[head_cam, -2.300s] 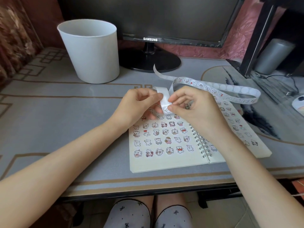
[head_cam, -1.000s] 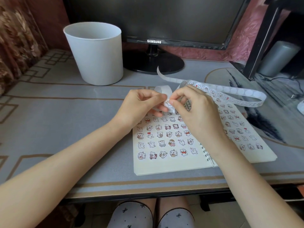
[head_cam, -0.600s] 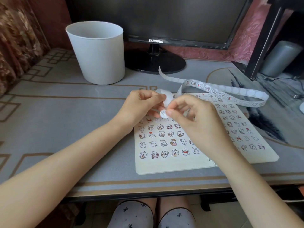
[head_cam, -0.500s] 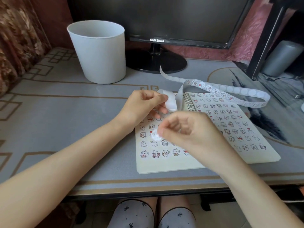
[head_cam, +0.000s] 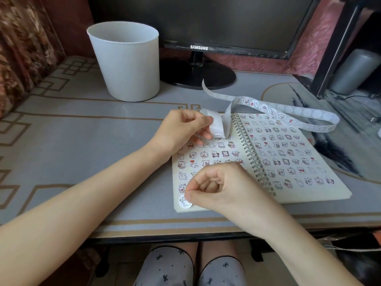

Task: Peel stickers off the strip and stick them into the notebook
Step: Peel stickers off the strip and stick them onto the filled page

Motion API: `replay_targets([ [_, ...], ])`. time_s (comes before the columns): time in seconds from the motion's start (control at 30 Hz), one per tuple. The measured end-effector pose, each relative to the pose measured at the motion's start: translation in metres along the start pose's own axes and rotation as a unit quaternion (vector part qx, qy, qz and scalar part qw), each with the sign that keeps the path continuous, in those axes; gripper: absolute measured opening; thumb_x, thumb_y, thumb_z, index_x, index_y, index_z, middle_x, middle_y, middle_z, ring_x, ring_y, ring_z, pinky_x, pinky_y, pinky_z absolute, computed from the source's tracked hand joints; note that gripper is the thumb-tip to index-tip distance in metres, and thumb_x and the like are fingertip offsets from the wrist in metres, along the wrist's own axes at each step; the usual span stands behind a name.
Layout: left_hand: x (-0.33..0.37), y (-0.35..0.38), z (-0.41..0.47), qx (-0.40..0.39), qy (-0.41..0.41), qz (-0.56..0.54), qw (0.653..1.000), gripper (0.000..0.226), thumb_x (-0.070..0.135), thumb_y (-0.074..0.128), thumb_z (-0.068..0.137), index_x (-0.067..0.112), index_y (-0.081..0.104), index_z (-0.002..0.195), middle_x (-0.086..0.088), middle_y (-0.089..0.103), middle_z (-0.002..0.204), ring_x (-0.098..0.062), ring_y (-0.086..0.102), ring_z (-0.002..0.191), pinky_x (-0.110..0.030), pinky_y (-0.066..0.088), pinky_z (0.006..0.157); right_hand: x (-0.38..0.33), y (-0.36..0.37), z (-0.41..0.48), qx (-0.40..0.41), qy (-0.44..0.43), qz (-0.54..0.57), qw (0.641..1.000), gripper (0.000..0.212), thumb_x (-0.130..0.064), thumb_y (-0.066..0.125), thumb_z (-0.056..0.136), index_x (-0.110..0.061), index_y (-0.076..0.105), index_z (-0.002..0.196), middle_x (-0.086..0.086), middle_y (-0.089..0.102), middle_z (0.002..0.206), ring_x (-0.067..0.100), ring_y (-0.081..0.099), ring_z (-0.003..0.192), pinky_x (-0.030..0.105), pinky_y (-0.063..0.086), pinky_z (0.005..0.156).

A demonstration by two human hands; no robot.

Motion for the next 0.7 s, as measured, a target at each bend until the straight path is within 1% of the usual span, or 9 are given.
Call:
replay_targets([
  [0.17, 0.0012, 0.0013, -0.0015, -0.004, 0.002, 0.002, 1.0, 0.021, 0.009, 0.059, 0.092, 0.004, 0.061, 0.072, -0.004, 0.065, 0.063, -0.004, 0.059, 0.046, -0.015, 0.048, 0.049, 0.0001, -0.0003, -0.0009, 0.008, -0.001, -0.01, 1.0, 0.004, -0.02, 0.074, 0.076, -0.017, 0.073, 0.075, -0.013, 0.063, 0.061, -0.007, 0.05, 0.053, 0.011, 0.042, 0.057],
  [0.37, -0.0007, 0.0002, 0.0004, -0.004, 0.005, 0.008, 1.0, 0.022, 0.012, 0.061, 0.091, 0.005, 0.062, 0.071, 0.002, 0.065, 0.059, -0.007, 0.063, 0.054, -0.017, 0.049, 0.049, 0.0005, 0.0001, -0.0017, 0.025, -0.003, -0.048, 0.999, 0.005, -0.026, 0.073, 0.076, -0.02, 0.072, 0.075, -0.019, 0.057, 0.055, -0.004, 0.049, 0.051, 0.014, 0.04, 0.056],
  [0.53, -0.001, 0.0, 0.001, 0.001, 0.008, 0.014, 1.0, 0.023, 0.012, 0.061, 0.091, 0.006, 0.062, 0.069, 0.0, 0.065, 0.059, -0.014, 0.062, 0.057, -0.017, 0.048, 0.048, -0.0007, 0.0005, -0.0029, 0.034, -0.003, -0.081, 0.996, 0.003, -0.027, 0.072, 0.076, -0.024, 0.071, 0.075, -0.025, 0.055, 0.051, -0.004, 0.051, 0.051, 0.013, 0.038, 0.056],
  [0.63, -0.0009, 0.0006, 0.0011, -0.001, 0.011, 0.014, 1.0, 0.023, 0.012, 0.061, 0.091, 0.006, 0.062, 0.069, -0.002, 0.065, 0.061, -0.013, 0.063, 0.057, -0.017, 0.048, 0.048, -0.0008, 0.0015, -0.003, 0.044, -0.004, -0.093, 0.995, 0.004, -0.027, 0.071, 0.076, -0.025, 0.07, 0.074, -0.026, 0.054, 0.05, -0.004, 0.05, 0.049, 0.015, 0.04, 0.056],
  [0.7, -0.0011, 0.001, 0.0013, -0.003, 0.012, 0.015, 1.0, 0.023, 0.012, 0.061, 0.091, 0.006, 0.061, 0.069, -0.002, 0.064, 0.062, -0.013, 0.063, 0.058, -0.018, 0.048, 0.049, -0.001, 0.0027, -0.0029, 0.051, -0.007, -0.107, 0.993, 0.004, -0.028, 0.071, 0.076, -0.026, 0.068, 0.073, -0.026, 0.054, 0.049, -0.002, 0.051, 0.05, 0.018, 0.044, 0.059],
])
Point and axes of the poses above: each hand's wrist, its own z-axis towards the middle knuckle, its own y-axis out of the palm, x = y × z, the point moved 8 cm from there along z, towards the middle knuckle
